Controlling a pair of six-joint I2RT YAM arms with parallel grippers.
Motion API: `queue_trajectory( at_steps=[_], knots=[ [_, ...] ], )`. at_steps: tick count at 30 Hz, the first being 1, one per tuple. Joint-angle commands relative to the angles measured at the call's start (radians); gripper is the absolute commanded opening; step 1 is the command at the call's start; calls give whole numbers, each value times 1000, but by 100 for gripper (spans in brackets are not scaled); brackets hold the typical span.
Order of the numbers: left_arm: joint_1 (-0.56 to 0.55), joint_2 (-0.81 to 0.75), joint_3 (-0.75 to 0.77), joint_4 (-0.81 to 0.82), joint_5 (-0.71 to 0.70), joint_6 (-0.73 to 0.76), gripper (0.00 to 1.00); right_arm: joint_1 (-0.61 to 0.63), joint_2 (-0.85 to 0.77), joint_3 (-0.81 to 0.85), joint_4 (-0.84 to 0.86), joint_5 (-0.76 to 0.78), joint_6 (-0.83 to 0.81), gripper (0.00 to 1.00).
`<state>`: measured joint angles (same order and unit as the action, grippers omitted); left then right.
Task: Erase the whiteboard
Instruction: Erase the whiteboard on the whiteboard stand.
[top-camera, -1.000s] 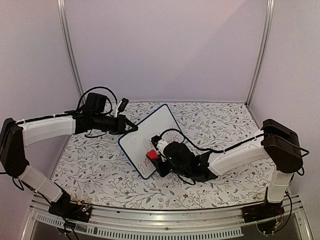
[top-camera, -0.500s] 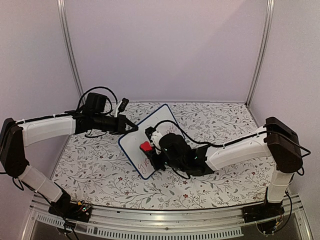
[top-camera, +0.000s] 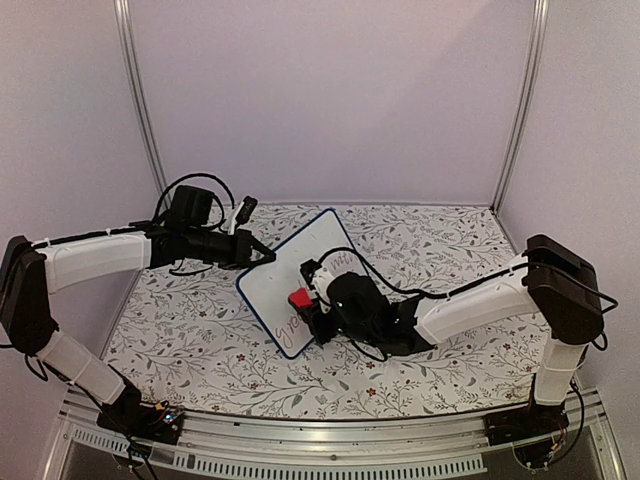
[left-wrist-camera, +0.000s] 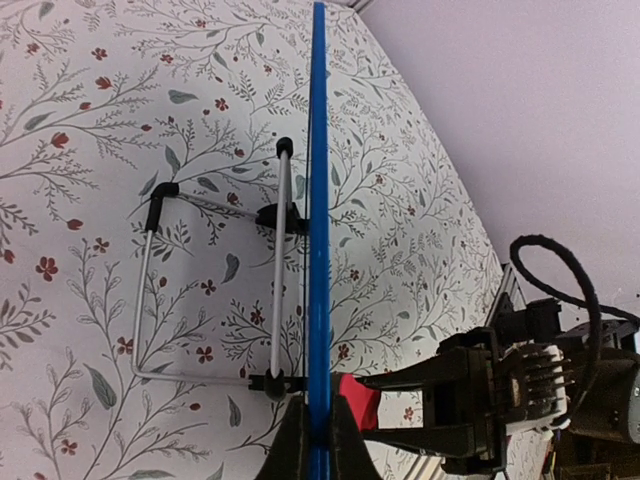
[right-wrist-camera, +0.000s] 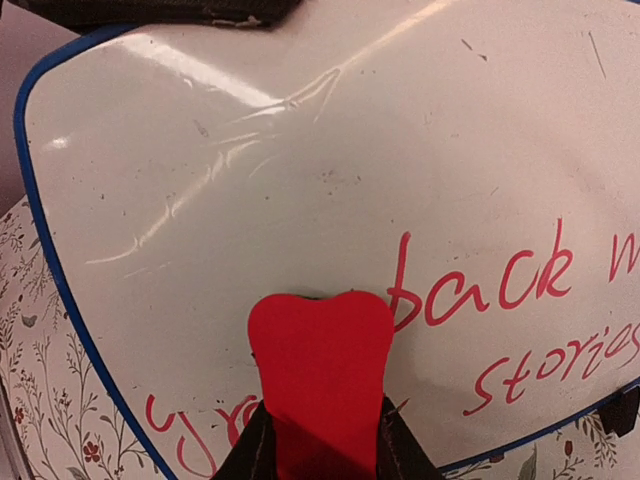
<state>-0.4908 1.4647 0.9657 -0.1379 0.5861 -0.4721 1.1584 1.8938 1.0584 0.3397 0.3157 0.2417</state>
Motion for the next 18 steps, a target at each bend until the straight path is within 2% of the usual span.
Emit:
queue_trajectory(
  at_steps=[1, 7, 18],
  knots=[
    [-19, -25, 10, 30, 52, 1, 0, -5, 10, -79, -17, -38, 58, 23],
    [-19, -24, 10, 32, 54, 0, 0, -4, -2, -86, -8, -41, 65, 23],
    [-21, -27, 8, 31, 48, 1, 0, -9, 16, 79, -36, -52, -10, 23]
  ],
)
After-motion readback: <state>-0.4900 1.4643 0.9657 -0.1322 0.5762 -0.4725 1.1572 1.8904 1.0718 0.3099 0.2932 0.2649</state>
